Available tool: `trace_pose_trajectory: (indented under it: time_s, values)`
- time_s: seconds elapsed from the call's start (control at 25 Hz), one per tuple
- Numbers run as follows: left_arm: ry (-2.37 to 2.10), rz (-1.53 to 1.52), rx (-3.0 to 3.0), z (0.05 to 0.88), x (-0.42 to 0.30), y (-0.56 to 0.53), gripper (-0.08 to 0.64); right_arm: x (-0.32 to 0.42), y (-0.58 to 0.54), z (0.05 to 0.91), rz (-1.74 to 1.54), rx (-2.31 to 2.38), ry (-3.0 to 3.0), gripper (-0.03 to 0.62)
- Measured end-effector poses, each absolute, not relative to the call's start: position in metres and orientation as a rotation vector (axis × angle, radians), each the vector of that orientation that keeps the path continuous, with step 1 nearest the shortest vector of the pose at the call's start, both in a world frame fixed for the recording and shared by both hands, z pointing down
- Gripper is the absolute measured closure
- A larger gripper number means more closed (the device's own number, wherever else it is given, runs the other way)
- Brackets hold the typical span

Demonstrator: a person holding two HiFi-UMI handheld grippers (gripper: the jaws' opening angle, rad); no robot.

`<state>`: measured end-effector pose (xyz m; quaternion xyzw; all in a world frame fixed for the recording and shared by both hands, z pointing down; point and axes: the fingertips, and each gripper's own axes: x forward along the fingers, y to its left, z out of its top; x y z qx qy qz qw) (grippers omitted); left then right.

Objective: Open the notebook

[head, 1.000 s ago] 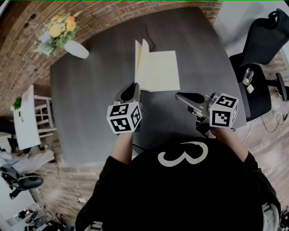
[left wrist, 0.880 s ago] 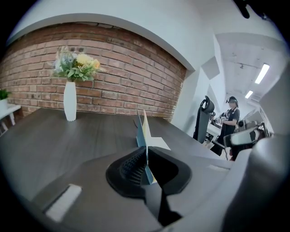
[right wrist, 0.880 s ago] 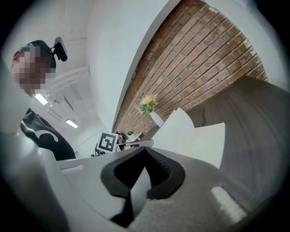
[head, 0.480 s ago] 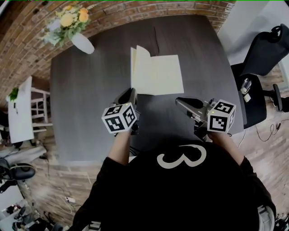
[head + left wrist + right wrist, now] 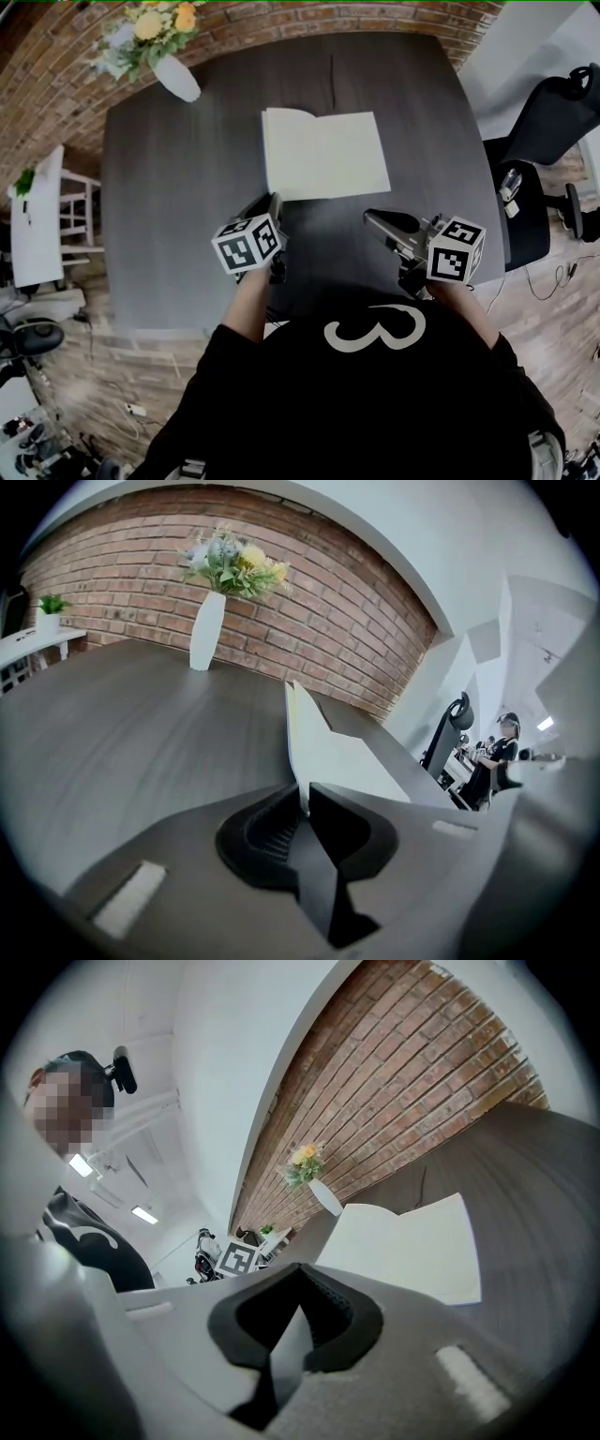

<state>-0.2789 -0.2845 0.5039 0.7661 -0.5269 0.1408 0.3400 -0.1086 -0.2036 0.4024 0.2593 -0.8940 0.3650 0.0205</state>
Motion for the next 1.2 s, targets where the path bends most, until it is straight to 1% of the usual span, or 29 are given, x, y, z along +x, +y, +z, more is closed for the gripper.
trace_pose_trajectory:
  time_s: [0.48, 0.68, 0.76, 0.92, 1.2]
  values:
    - [-1.322, 0.491, 1.916, 0.549, -0.286, -0.277, 0.475, -0.110, -0.201, 0.409, 1.124, 0.840, -2.774, 0.591]
    - [-1.394, 0.642, 1.898, 0.562, -0.297, -0.278, 0.359, -0.102, -0.203, 0.413, 1.131, 0.881, -2.774, 0.591]
    - [-1.414, 0.674, 1.902, 0.564, -0.299, -0.280, 0.350, -0.098, -0.204, 0.414, 1.136, 0.895, -2.772, 0.591]
    - [-1.469, 0.693, 1.929, 0.556, -0.301, -0.284, 0.295, -0.095, -0.202, 0.417, 1.139, 0.892, -2.785, 0.591]
    - [-1.506, 0.578, 1.949, 0.529, -0.300, -0.287, 0.282, -0.081, -0.200, 0.406, 1.127, 0.883, -2.795, 0.591]
